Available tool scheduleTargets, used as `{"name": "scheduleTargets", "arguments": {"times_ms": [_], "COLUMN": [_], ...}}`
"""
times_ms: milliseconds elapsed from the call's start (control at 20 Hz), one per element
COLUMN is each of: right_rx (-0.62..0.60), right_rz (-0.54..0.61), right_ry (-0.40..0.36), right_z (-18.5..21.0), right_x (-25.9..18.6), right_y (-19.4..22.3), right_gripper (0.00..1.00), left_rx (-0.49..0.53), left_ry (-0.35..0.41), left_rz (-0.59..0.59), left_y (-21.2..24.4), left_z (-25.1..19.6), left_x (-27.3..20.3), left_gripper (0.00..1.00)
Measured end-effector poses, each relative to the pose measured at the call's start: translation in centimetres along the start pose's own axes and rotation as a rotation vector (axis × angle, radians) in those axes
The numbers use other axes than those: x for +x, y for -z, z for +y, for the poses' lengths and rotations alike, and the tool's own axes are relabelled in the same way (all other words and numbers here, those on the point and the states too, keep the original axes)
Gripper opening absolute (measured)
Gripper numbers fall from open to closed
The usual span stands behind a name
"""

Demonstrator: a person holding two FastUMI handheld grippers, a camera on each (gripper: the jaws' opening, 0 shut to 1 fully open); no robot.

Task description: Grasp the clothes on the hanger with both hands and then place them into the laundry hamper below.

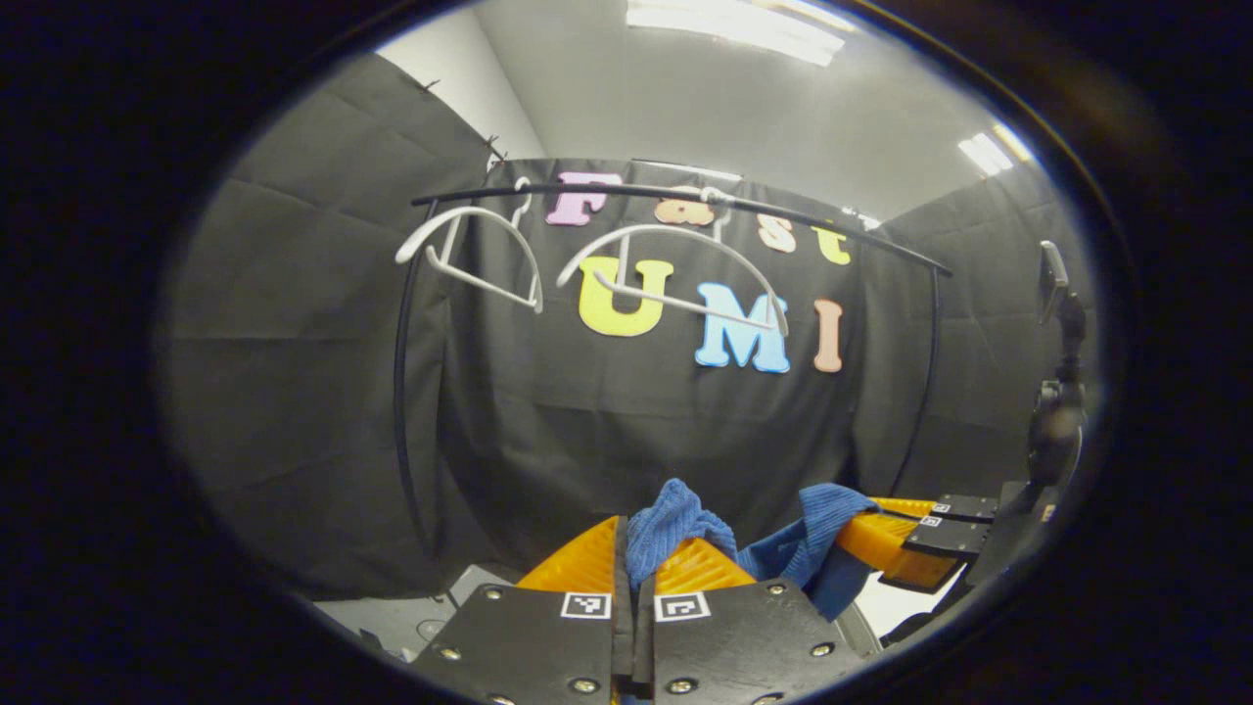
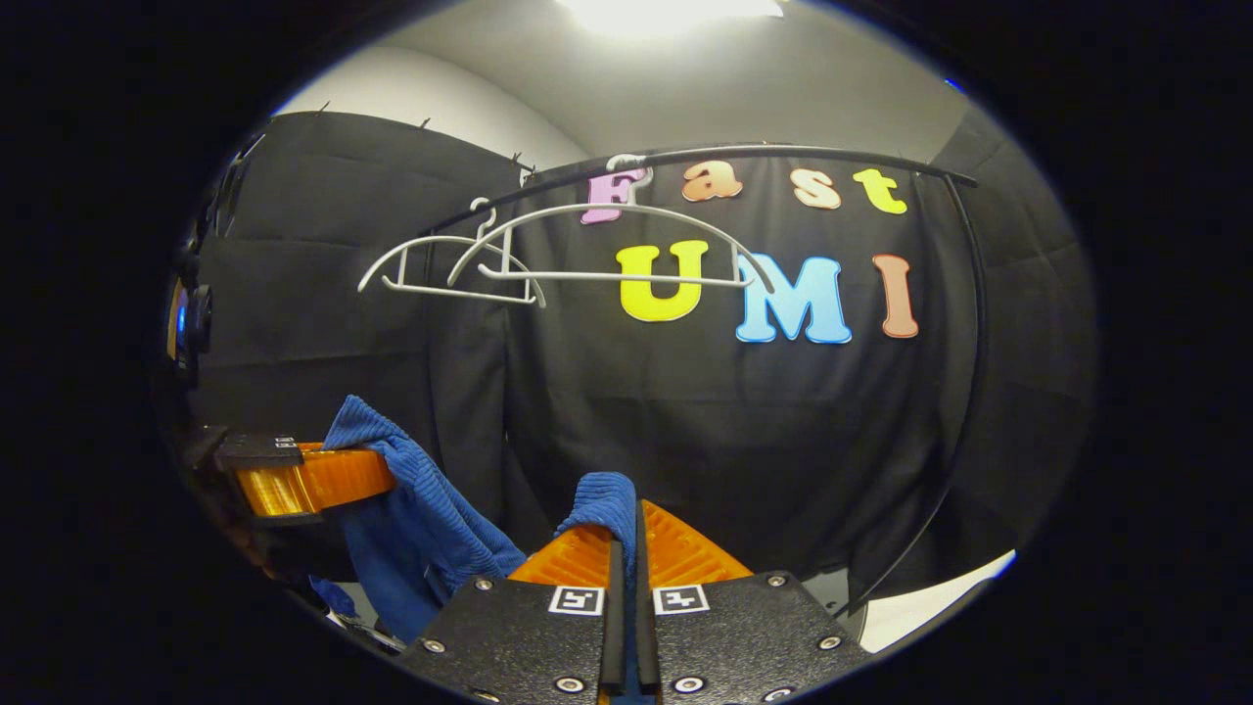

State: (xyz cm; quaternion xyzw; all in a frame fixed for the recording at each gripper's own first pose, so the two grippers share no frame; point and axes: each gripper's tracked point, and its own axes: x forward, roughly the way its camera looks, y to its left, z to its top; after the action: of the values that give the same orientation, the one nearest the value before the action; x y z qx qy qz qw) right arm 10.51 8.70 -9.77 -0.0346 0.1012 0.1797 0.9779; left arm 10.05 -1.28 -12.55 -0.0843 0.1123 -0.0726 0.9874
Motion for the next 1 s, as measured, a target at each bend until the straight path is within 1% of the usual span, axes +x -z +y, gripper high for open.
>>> {"name": "scheduleTargets", "arguments": {"times_ms": [50, 250, 300, 350, 400, 650, 800, 1000], "right_rx": [-0.003, -0.03, -0.033, -0.033, -0.032, -0.045, -0.053, -0.064], "right_rz": [0.022, 0.124, 0.149, 0.177, 0.199, 0.309, 0.365, 0.429], "right_ry": [0.001, 0.005, 0.007, 0.008, 0.009, 0.0, -0.009, -0.015], "right_z": [-0.1, -0.1, -0.1, -0.1, -0.1, 0.1, 0.3, 0.4], "right_x": [0.2, 0.7, 0.6, 0.5, 0.4, 0.0, -0.6, -1.1], "right_y": [1.0, 5.5, 6.6, 7.8, 8.8, 13.4, 16.1, 18.7], "right_gripper": [0.04, 0.04, 0.04, 0.04, 0.04, 0.05, 0.04, 0.05], "left_rx": [0.002, 0.012, 0.012, 0.015, 0.018, 0.036, 0.043, 0.048], "left_ry": [-0.005, -0.032, -0.041, -0.048, -0.057, -0.092, -0.091, -0.106], "left_rz": [0.022, 0.122, 0.149, 0.173, 0.194, 0.294, 0.361, 0.439], "left_y": [1.2, 6.3, 7.6, 8.7, 9.8, 15.2, 18.3, 22.0], "left_z": [0.3, 1.2, 1.6, 1.9, 2.0, 3.4, 3.4, 3.7], "left_x": [0.2, 0.7, 0.6, 0.5, 0.1, -1.1, -1.8, -1.9], "left_gripper": [0.05, 0.05, 0.01, 0.06, 0.01, 0.01, 0.01, 0.01]}}
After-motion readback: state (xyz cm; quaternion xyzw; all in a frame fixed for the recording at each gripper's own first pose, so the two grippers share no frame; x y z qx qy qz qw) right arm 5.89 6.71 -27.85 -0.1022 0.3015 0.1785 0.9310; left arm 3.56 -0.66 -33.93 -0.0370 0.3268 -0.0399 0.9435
